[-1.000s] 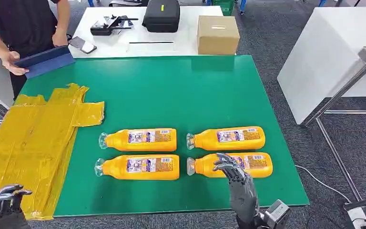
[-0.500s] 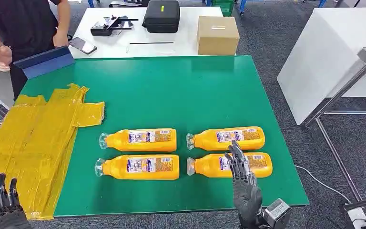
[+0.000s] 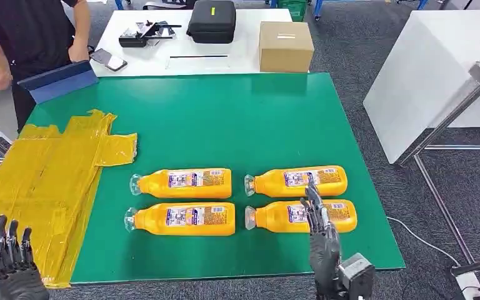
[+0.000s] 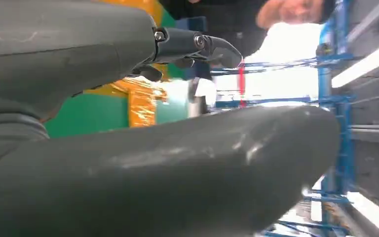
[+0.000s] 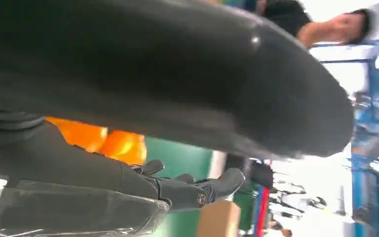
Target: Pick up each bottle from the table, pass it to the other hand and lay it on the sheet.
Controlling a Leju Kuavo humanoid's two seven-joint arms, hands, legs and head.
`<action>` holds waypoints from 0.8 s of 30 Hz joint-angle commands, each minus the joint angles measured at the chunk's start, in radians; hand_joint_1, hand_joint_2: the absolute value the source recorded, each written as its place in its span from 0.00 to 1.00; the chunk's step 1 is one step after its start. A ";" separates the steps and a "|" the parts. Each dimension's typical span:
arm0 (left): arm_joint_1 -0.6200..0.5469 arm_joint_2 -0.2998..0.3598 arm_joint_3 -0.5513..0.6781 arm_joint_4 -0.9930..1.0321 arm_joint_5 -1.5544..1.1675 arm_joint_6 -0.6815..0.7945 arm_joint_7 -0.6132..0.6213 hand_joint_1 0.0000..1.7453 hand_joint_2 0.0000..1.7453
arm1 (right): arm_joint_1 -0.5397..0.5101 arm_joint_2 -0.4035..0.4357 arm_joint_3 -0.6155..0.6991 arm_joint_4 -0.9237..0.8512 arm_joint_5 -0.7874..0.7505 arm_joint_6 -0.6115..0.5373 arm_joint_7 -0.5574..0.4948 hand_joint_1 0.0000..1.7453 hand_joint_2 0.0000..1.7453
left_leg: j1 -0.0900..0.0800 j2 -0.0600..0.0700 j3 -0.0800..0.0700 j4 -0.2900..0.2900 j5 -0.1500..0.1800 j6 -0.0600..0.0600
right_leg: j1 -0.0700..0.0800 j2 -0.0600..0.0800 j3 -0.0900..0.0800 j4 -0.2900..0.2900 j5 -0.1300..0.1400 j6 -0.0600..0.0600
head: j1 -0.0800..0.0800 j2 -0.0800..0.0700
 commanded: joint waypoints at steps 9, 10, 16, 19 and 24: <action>-0.146 0.000 0.155 0.214 -0.133 -0.072 0.140 0.00 0.00 | 0.024 -0.021 -0.161 -0.172 0.296 -0.008 0.109 0.00 1.00 | -0.001 -0.003 0.002 -0.001 0.001 -0.001 | -0.001 -0.004 -0.006 -0.001 -0.001 0.000 | 0.000 0.000; -0.155 0.000 0.158 0.232 -0.128 -0.096 0.134 0.00 0.00 | 0.032 -0.003 -0.212 -0.212 0.362 -0.033 0.090 0.00 1.00 | -0.001 -0.004 0.002 -0.002 0.001 -0.002 | -0.002 -0.005 -0.006 -0.001 -0.001 -0.001 | 0.000 0.000; -0.167 0.000 0.170 0.276 -0.106 -0.123 0.128 0.00 0.00 | 0.101 0.006 -0.268 -0.371 0.590 -0.131 0.093 0.00 1.00 | -0.002 -0.004 0.002 -0.001 0.000 -0.002 | -0.002 -0.006 -0.006 0.000 -0.002 -0.001 | 0.000 0.000; -0.166 0.000 0.174 0.269 -0.095 -0.130 0.128 0.00 0.00 | 0.128 0.006 -0.282 -0.412 0.764 -0.220 0.107 0.00 1.00 | -0.002 -0.002 0.000 -0.001 -0.001 -0.002 | -0.001 -0.004 0.001 0.000 -0.002 -0.001 | 0.000 0.000; -0.172 0.000 0.179 0.280 -0.082 -0.137 0.129 0.00 0.00 | 0.121 0.006 -0.275 -0.406 0.894 -0.241 0.123 0.00 1.00 | -0.001 -0.001 0.001 -0.001 -0.001 -0.002 | -0.001 -0.003 0.002 -0.001 -0.001 -0.001 | 0.000 0.000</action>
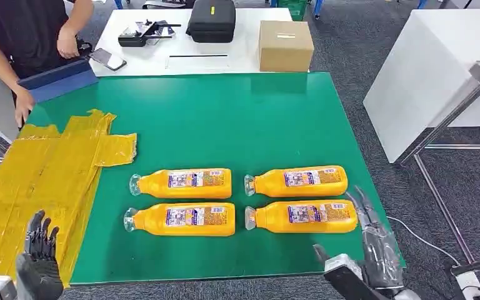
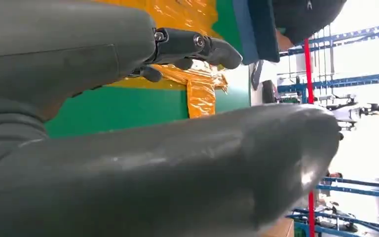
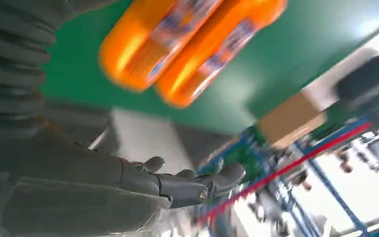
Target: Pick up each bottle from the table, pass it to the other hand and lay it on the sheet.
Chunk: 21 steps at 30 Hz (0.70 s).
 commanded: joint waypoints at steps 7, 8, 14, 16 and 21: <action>-0.035 0.000 0.046 0.095 0.018 -0.012 0.001 0.00 0.00 | 0.013 0.016 -0.053 -0.048 0.213 -0.049 0.034 0.00 1.00 | 0.000 -0.001 0.003 -0.001 0.000 -0.002 | 0.000 -0.002 -0.005 0.000 -0.001 -0.001 | 0.000 0.000; -0.035 0.000 0.046 0.095 0.018 -0.012 0.001 0.00 0.00 | 0.013 0.016 -0.053 -0.048 0.213 -0.049 0.034 0.00 1.00 | 0.000 0.000 0.003 -0.001 0.000 -0.002 | 0.000 -0.002 -0.006 -0.001 -0.001 -0.002 | 0.000 0.000; -0.035 0.000 0.046 0.095 0.018 -0.012 0.001 0.00 0.00 | 0.013 0.016 -0.053 -0.048 0.213 -0.049 0.034 0.00 1.00 | 0.000 0.000 0.004 -0.002 -0.001 -0.002 | 0.000 -0.001 -0.005 -0.001 -0.001 -0.002 | 0.000 0.000; -0.035 0.000 0.046 0.095 0.018 -0.012 0.001 0.00 0.00 | 0.013 0.016 -0.053 -0.048 0.213 -0.049 0.034 0.00 1.00 | 0.000 0.000 0.003 -0.001 -0.001 -0.002 | 0.000 -0.001 -0.003 -0.001 -0.001 -0.001 | 0.000 0.000; -0.035 0.000 0.040 0.093 0.022 -0.016 0.002 0.00 0.00 | 0.001 0.016 -0.057 -0.025 0.265 -0.047 0.058 0.00 1.00 | 0.000 0.000 0.004 -0.001 -0.001 -0.002 | 0.000 -0.002 0.003 -0.001 -0.001 -0.001 | 0.000 0.000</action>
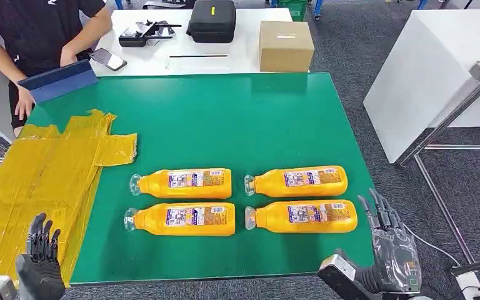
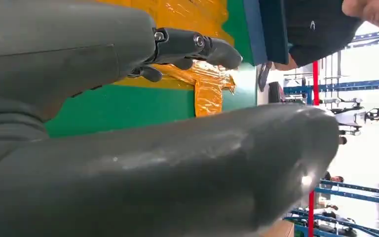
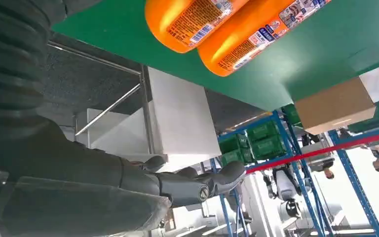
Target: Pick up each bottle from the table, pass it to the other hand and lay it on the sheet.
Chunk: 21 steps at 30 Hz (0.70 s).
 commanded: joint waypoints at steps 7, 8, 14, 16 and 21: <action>-0.066 0.000 0.020 0.116 0.003 -0.025 0.005 0.00 0.00 | -0.115 -0.051 -0.008 0.260 0.196 0.016 0.058 0.00 1.00 | 0.001 0.001 0.004 -0.003 0.001 -0.002 | 0.001 0.000 0.000 -0.003 0.001 -0.001 | 0.000 0.000; -0.071 0.000 0.022 0.126 0.002 -0.027 0.003 0.00 0.00 | -0.139 -0.066 0.000 0.312 0.191 0.006 0.063 0.00 1.00 | 0.001 0.002 0.004 -0.003 0.001 -0.002 | 0.001 0.000 0.000 -0.004 0.002 -0.001 | 0.000 0.000; -0.091 0.000 0.052 0.154 0.020 -0.049 -0.023 0.00 0.00 | -0.318 -0.251 0.129 0.687 0.182 -0.044 0.142 0.00 1.00 | 0.001 0.006 0.005 -0.003 0.002 0.000 | 0.001 0.005 0.006 -0.004 0.004 0.001 | 0.000 0.000; -0.074 0.000 0.062 0.139 0.037 -0.038 -0.028 0.00 0.00 | -0.355 -0.287 0.171 0.770 0.164 -0.060 0.147 0.00 1.00 | 0.001 0.007 0.005 -0.003 0.002 -0.001 | 0.002 0.006 0.007 -0.005 0.005 0.001 | 0.000 0.000; -0.030 0.000 0.073 0.125 0.076 -0.036 -0.045 0.00 0.00 | -0.419 -0.336 0.266 0.892 0.133 -0.110 0.174 0.00 1.00 | -0.001 0.007 0.004 -0.002 0.002 0.001 | 0.001 0.006 0.006 -0.003 0.004 0.001 | 0.000 0.000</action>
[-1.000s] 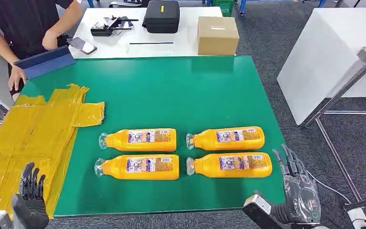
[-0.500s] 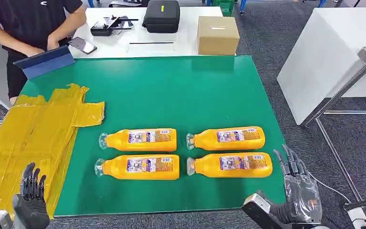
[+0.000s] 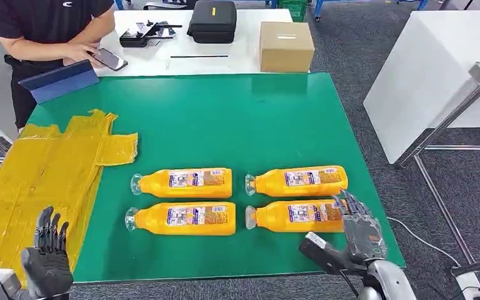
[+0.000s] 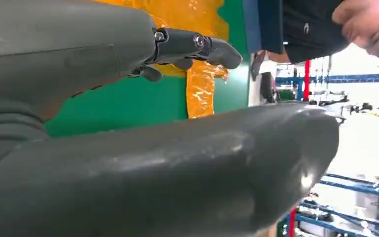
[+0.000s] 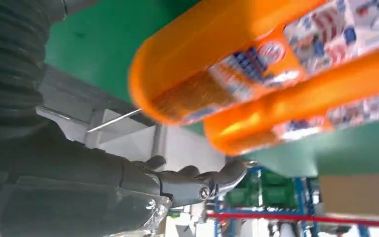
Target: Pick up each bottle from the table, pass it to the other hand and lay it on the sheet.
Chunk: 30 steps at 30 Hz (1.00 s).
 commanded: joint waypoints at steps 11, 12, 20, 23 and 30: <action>0.000 0.004 0.037 0.088 -0.003 -0.030 -0.017 0.00 0.00 | -0.117 -0.181 0.215 0.348 -0.062 -0.067 0.067 0.00 1.00 | 0.000 0.000 0.002 -0.001 0.000 -0.002 | -0.001 -0.001 0.001 -0.002 0.000 -0.001 | 0.000 0.000; 0.000 0.004 0.037 0.088 -0.003 -0.030 -0.017 0.00 0.00 | -0.117 -0.181 0.215 0.348 -0.062 -0.067 0.067 0.00 1.00 | -0.001 0.000 0.002 -0.002 0.001 -0.003 | -0.001 -0.002 0.001 -0.002 0.001 -0.001 | 0.000 0.000; -0.023 0.022 0.023 0.128 -0.019 -0.048 -0.029 0.00 0.00 | -0.067 -0.196 0.214 0.320 -0.081 -0.059 0.086 0.80 1.00 | -0.001 -0.002 0.003 -0.002 0.000 -0.002 | -0.001 -0.004 0.001 -0.002 0.000 -0.001 | 0.000 0.000; -0.026 0.025 0.020 0.133 -0.019 -0.045 -0.029 0.00 0.00 | -0.055 -0.198 0.212 0.310 -0.084 -0.060 0.086 0.90 1.00 | 0.000 -0.003 0.004 -0.001 0.000 -0.002 | -0.001 -0.005 -0.004 -0.002 -0.001 -0.001 | 0.000 0.000; -0.013 0.029 0.028 0.108 0.001 -0.045 -0.022 0.00 0.00 | -0.005 -0.218 0.215 0.258 -0.112 -0.052 0.083 1.00 1.00 | -0.001 -0.004 0.004 -0.001 0.000 -0.002 | -0.002 -0.006 -0.006 -0.002 -0.001 -0.001 | 0.000 0.000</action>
